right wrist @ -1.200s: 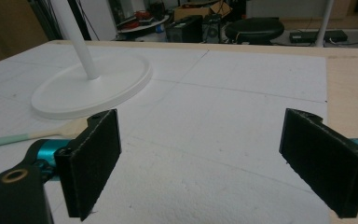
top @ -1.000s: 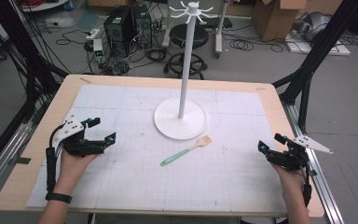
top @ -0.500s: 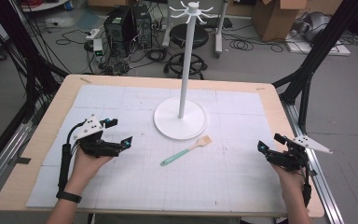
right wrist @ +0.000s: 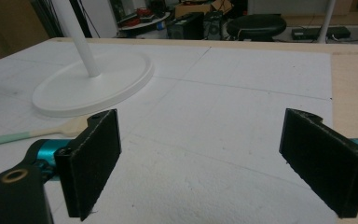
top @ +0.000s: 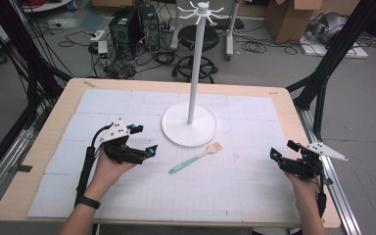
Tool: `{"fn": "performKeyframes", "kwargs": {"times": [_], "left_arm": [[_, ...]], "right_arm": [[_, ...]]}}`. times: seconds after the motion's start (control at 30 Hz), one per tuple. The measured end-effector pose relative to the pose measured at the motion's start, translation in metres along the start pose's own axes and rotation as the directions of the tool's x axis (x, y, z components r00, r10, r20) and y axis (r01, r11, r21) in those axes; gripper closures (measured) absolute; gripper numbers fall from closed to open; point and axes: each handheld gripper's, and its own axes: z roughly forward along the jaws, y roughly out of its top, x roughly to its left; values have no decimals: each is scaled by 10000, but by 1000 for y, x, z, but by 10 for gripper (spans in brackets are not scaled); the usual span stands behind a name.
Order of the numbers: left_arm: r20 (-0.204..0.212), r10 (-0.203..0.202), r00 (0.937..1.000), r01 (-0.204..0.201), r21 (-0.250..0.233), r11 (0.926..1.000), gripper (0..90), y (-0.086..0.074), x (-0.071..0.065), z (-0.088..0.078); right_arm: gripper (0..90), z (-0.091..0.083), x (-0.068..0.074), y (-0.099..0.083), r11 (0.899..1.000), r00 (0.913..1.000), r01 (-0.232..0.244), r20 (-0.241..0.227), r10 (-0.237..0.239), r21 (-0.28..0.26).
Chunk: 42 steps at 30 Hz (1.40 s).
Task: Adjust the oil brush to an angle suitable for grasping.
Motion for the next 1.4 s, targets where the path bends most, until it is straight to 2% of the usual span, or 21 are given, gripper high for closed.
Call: {"fn": "performKeyframes", "kwargs": {"times": [0.3,0.43,0.47,0.57,0.73,0.83,0.9,0.97,1.03,1.1,1.33,1.4], "left_arm": [[181,-87,9998,88,-20,10000,106,4,-2,7],[348,44,9994,-47,76,10000,106,6,-7,15],[400,51,9992,-55,98,9999,107,7,-9,17],[562,111,9984,-116,76,9999,114,9,-13,24],[680,129,9976,-160,441,9989,124,10,-18,38],[751,79,9971,-121,563,9983,127,10,-22,47],[868,173,9961,-237,739,9970,138,10,-25,53],[993,348,9945,-439,902,9950,207,9,-31,60],[1054,541,9930,-647,1006,9928,208,8,-35,66],[1208,484,9915,-650,1379,9883,207,6,-41,77],[1353,559,9892,-811,1884,9787,199,0,-48,93],[1406,443,9891,-727,2044,9762,199,-1,-49,97]], "right_arm": [[116,0,0,0,10000,10000,-42,-1,42,3],[116,0,-1,0,10000,10000,-48,-14,48,-2],[116,0,0,0,9998,9998,-181,22,181,70],[116,0,-1,0,10000,10000,-84,-4,84,-27],[116,-1,-3,0,9995,9995,-308,-79,307,-53],[116,-1,-3,0,9997,9997,-248,-36,248,-78],[116,-1,-3,0,9996,9996,-282,-28,282,-65],[116,-1,-3,0,9995,9995,-299,-44,299,-62],[116,0,-4,0,9995,9995,-310,-82,309,-109],[116,-1,-5,0,9992,9992,-388,-92,386,-115],[116,-1,-7,0,9991,9993,-375,-98,373,-180],[116,-1,-6,0,9989,9991,-425,-90,423,-177]]}}
